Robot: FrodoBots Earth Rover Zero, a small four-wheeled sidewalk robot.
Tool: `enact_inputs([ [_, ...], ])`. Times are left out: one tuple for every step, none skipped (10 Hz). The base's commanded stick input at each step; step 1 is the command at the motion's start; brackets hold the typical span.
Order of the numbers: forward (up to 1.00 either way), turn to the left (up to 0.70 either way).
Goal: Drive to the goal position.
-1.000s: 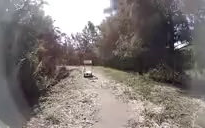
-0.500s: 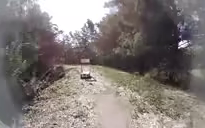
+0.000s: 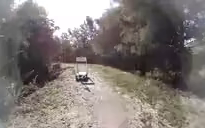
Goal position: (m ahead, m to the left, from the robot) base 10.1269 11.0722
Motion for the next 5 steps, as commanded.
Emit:
enact_inputs([
  [0.85,0.0],
  [0.85,0.0],
  [0.85,0.0],
  [0.85,0.0],
  [0.85,0.0],
])
